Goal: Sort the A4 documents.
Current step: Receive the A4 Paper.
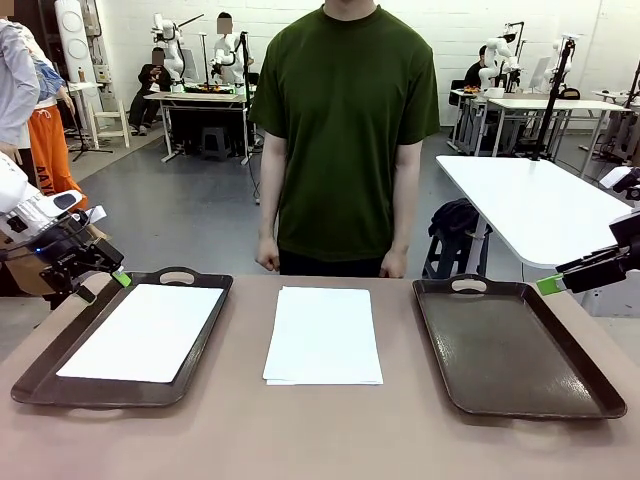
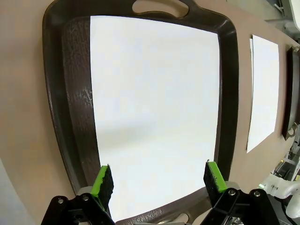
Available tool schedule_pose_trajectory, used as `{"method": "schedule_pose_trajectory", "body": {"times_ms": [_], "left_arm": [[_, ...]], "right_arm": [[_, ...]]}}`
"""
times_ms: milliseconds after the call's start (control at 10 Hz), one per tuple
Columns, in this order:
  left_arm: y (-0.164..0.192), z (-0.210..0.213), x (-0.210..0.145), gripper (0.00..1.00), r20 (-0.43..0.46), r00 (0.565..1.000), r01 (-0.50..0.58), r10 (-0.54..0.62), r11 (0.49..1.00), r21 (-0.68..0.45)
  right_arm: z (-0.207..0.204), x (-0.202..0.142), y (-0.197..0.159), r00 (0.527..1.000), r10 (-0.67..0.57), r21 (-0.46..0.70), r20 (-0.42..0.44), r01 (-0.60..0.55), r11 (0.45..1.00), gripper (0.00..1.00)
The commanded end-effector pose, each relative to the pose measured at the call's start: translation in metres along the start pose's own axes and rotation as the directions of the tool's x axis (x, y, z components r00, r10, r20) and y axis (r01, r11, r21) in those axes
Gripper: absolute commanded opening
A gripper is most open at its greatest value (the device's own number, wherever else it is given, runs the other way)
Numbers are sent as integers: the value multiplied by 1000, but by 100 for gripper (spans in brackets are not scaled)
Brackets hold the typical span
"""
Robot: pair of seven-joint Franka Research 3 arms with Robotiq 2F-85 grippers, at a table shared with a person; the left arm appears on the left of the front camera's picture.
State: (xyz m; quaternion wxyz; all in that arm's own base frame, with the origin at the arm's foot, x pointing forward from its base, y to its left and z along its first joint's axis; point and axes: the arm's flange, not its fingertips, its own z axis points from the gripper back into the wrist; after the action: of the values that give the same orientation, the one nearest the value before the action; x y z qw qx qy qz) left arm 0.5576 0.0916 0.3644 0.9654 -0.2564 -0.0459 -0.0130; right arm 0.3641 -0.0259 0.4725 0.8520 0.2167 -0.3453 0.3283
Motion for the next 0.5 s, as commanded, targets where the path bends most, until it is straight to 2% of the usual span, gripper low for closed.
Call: {"method": "schedule_pose_trajectory", "body": {"times_ms": [0, 400], "left_arm": [[2, 2, 2, 100, -5, 1000, 16, -16, 1000, -5], [2, 2, 2, 100, -5, 1000, 16, -16, 1000, -5]], "right_arm": [[-3, 1, -4, 1000, 6, 18, 22, -7, 1000, 100], [-3, 1, -4, 1000, 6, 18, 22, -7, 1000, 100]]}}
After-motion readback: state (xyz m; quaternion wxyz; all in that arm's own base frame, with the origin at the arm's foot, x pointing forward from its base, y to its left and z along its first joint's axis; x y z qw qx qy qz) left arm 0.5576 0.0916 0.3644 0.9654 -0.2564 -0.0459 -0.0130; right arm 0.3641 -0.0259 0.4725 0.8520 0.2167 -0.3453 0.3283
